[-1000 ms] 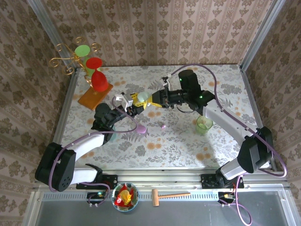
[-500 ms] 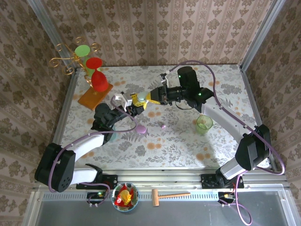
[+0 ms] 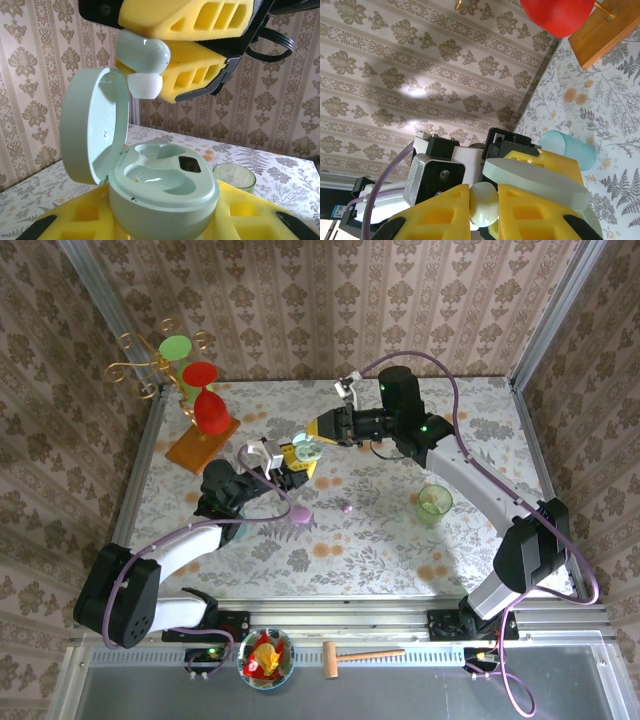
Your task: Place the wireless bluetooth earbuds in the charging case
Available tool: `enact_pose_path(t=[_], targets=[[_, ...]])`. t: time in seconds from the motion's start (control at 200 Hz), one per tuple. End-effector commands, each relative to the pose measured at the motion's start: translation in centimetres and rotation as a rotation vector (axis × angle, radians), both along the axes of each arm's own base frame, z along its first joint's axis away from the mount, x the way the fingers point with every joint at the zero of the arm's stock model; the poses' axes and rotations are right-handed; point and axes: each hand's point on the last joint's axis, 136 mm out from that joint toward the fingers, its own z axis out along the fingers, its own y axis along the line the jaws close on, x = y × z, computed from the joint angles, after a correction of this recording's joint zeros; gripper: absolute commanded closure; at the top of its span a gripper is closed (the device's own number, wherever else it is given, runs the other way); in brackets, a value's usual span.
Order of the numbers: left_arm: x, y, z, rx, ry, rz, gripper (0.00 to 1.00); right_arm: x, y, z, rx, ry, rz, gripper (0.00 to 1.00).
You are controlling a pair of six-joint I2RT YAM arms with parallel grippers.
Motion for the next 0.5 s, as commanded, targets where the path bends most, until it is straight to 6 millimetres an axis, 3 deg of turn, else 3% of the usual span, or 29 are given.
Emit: enact_pose_path(t=[0.0,0.3,0.495], targets=[[-0.5,-0.1,2.9,-0.058,-0.073,-0.017,0.69,0.3,0.2,0.4,0.000,-0.036,0.012,0.84],[1.0,0.1,3.0,-0.079,-0.035,0.046,0.70,-1.2,0.7,0.1,-0.003,-0.100,0.040,0.83],[1.1,0.1,3.4,-0.108,-0.009,0.036,0.70,-1.0,1.0,-0.8,-0.018,-0.090,0.040,0.83]])
